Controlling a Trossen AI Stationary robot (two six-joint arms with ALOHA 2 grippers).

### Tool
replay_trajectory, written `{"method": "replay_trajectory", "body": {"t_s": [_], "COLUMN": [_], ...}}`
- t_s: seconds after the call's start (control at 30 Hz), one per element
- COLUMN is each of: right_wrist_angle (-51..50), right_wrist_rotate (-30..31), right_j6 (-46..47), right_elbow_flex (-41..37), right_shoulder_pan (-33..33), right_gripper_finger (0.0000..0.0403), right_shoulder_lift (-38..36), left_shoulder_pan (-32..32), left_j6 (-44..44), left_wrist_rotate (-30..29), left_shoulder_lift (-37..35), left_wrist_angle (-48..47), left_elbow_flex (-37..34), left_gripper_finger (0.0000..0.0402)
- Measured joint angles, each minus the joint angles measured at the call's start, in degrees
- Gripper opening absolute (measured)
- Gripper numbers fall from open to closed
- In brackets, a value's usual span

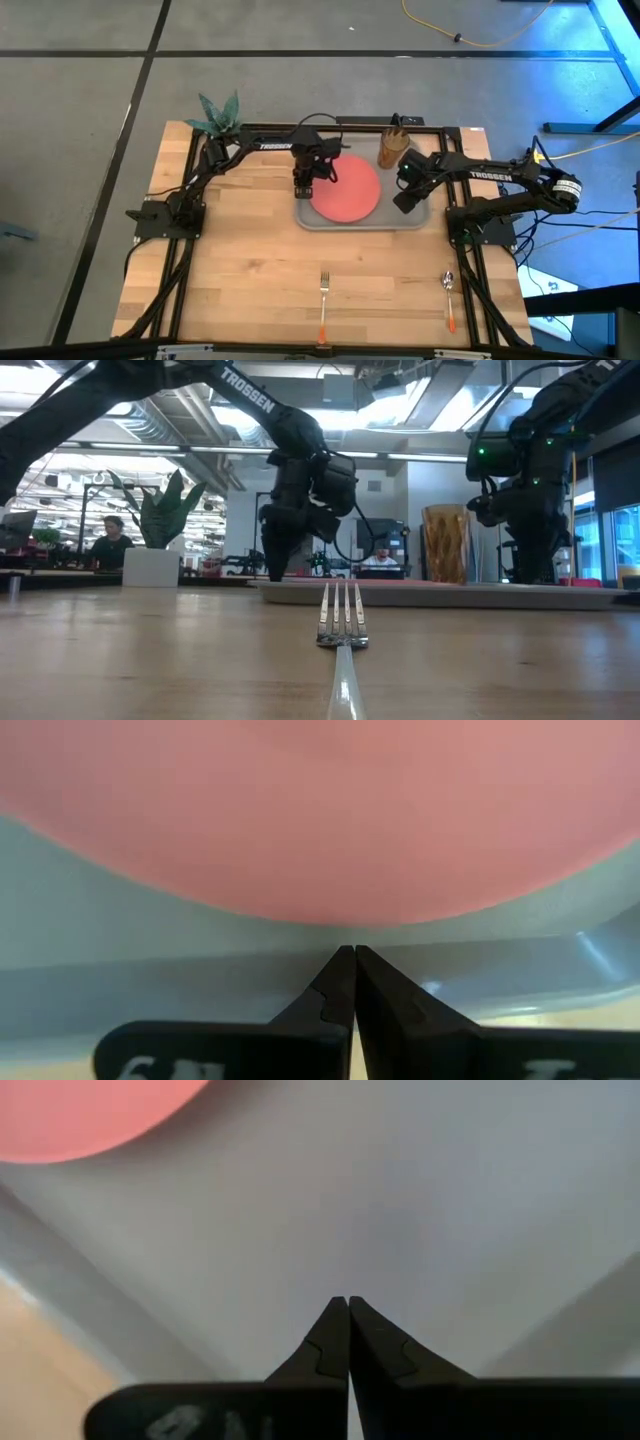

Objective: Pick and place plate/cup/fork/spoon on tray
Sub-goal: Move the gray serving tray to the center of the table

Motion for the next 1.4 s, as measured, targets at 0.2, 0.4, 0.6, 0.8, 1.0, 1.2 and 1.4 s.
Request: {"method": "replay_trajectory", "body": {"t_s": [0.2, 0.4, 0.6, 0.8, 1.0, 1.2, 1.4], "right_wrist_angle": [-1.14, -7.34, -12.15, -17.01, -21.1, -26.24, -27.46], "right_wrist_rotate": [-4.69, -4.78, -3.73, 0.47, 3.46, 7.67, 8.56], "right_j6": [-1.58, -2.0, -1.59, -2.29, -3.18, -4.54, -4.61], "right_elbow_flex": [3.08, 9.96, 17.24, 24.88, 30.81, 35.1, 35.87], "right_shoulder_pan": [2.11, 6.27, 10.28, 12.83, 13.09, 13.09, 13.09], "right_gripper_finger": [0.0002, 0.0002, 0.0002, 0.0002, 0.0002, 0.0002, 0.0002], "right_shoulder_lift": [0.0, -0.02, -0.02, -0.02, -0.04, -0.07, -0.07], "left_shoulder_pan": [-0.76, -1.18, -1.67, -3.43, -6.29, -9.2, -10.08], "left_j6": [0.1, 0.15, 0.63, 1.64, 1.66, 2.94, 3.13], "left_wrist_rotate": [0.29, 0.34, -0.02, 0.31, 0.59, 0.68, -1.09], "left_shoulder_lift": [-0.26, -0.24, -0.1, 0.13, 0.2, 0.2, 0.2], "left_wrist_angle": [-0.79, -1.94, -4.58, -7.87, -9.39, -10.34, -9.36], "left_elbow_flex": [-3.97, -4.84, -4.84, -4.99, -5.01, -5.01, -5.0], "left_gripper_finger": [0.0, 0.0, 0.0, 0.0, 0.0, 0.0, 0.0]}}
